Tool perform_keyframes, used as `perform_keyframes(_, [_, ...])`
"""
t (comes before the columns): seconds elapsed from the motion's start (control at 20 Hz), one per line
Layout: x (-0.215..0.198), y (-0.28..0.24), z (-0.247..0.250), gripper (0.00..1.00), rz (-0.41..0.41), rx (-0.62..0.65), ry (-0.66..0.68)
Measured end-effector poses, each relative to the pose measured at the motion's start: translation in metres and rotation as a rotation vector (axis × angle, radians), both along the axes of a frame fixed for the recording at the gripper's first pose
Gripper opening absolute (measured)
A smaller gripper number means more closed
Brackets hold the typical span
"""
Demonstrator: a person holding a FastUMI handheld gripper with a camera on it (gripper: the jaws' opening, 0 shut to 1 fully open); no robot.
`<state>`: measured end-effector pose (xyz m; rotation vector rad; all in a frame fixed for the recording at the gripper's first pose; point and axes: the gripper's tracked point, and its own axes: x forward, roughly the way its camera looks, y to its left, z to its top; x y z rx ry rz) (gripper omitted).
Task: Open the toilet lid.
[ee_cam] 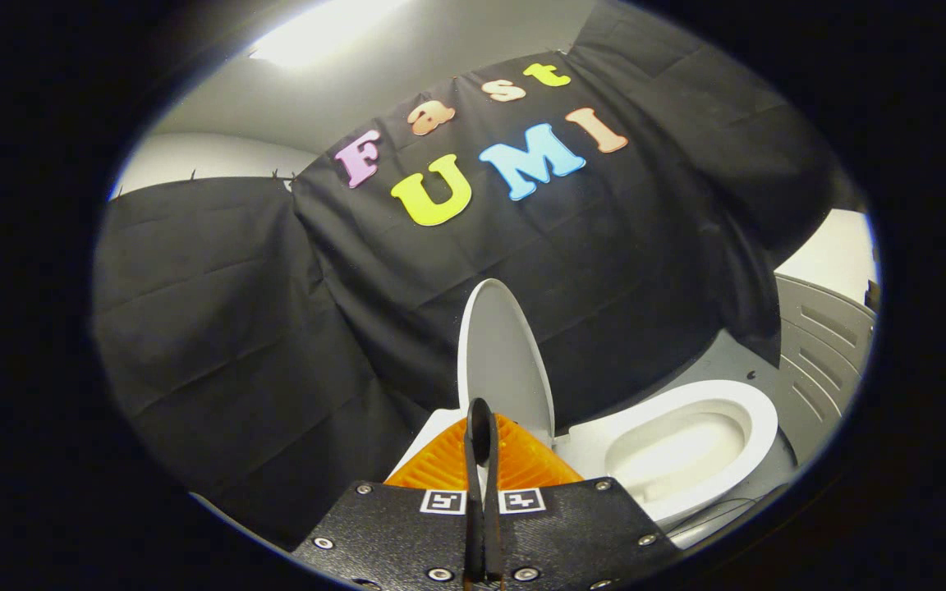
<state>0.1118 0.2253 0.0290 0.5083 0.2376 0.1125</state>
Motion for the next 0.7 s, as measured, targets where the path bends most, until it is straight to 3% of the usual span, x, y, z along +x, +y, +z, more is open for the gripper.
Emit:
perform_keyframes(0.15, [0.003, 0.021, 0.003, 0.0, 0.017, -0.084, -0.017])
perform_keyframes(0.7, [0.012, 0.097, 0.0, 0.0, 0.121, -0.18, -0.073])
